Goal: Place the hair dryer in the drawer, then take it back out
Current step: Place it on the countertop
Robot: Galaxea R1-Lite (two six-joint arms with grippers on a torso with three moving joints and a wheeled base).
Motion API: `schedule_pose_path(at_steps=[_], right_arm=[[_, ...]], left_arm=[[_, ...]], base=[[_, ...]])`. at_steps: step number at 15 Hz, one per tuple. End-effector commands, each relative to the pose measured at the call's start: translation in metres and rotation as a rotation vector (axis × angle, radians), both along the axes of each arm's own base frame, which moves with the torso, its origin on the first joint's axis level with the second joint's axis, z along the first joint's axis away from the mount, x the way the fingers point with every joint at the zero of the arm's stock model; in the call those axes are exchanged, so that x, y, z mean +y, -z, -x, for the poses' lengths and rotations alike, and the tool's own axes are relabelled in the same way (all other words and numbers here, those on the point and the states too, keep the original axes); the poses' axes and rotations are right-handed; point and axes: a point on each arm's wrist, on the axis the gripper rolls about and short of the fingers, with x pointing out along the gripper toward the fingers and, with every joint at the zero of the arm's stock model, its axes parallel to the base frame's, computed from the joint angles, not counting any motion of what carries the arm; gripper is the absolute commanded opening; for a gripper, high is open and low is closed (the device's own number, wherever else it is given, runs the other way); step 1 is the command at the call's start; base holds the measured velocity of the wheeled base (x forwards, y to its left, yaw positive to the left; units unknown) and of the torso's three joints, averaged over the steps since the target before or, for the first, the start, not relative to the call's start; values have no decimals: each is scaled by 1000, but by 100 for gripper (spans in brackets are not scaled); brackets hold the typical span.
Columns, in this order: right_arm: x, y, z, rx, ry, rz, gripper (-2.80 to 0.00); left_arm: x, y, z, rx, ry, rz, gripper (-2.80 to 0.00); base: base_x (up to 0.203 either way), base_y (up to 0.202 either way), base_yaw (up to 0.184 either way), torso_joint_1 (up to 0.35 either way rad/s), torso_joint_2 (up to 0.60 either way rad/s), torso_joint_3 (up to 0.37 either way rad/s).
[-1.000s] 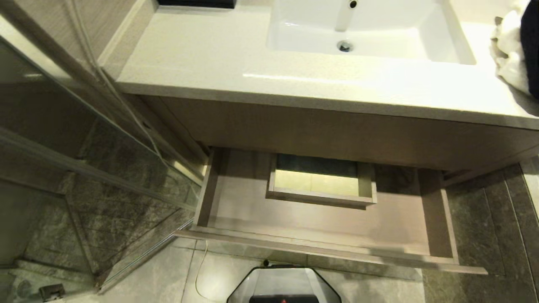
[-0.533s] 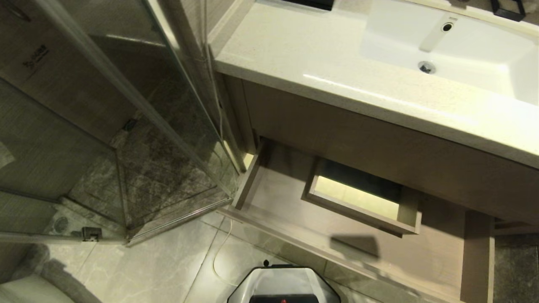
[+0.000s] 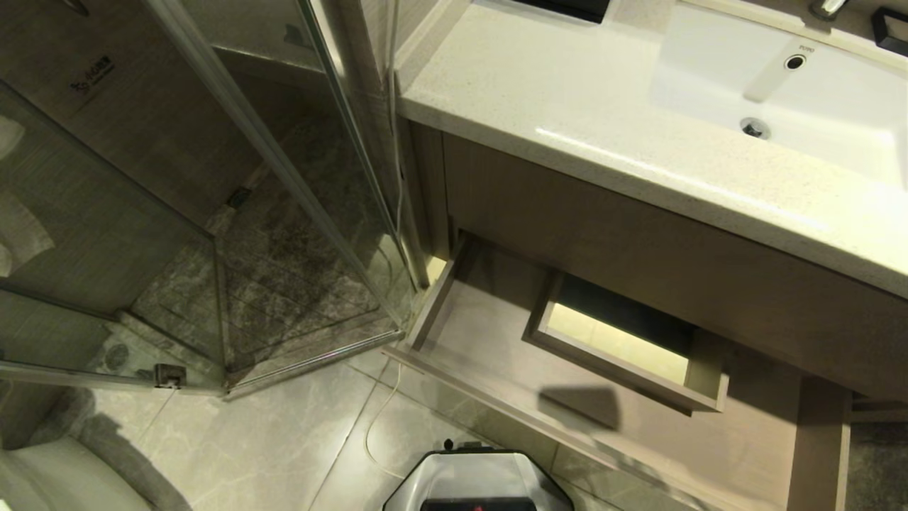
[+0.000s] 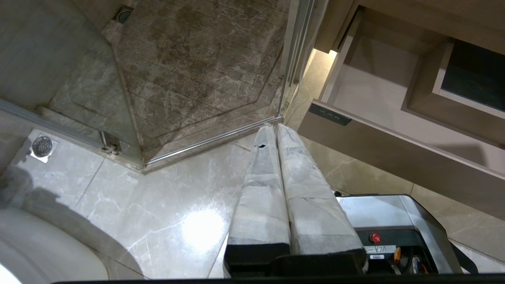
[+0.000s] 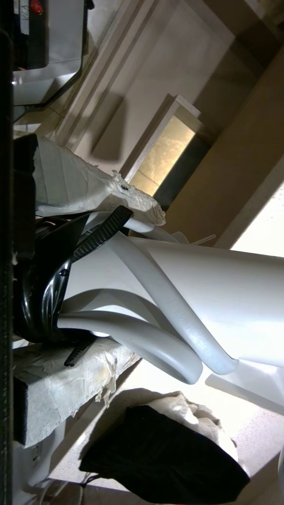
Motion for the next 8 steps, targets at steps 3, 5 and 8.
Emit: schedule_pose_path(at_steps=[3, 5, 8], right_arm=[[0, 0, 0, 2, -1, 3, -280], [0, 0, 0, 2, -1, 3, -280], [0, 0, -1, 4, -1, 3, -280]], left_arm=[[0, 0, 0, 1, 0, 0, -280], [0, 0, 0, 1, 0, 0, -280], [0, 0, 0, 0, 0, 0, -280]], base=[[0, 0, 0, 185, 24, 211], [0, 0, 0, 252, 13, 254], [0, 0, 0, 272, -11, 249]])
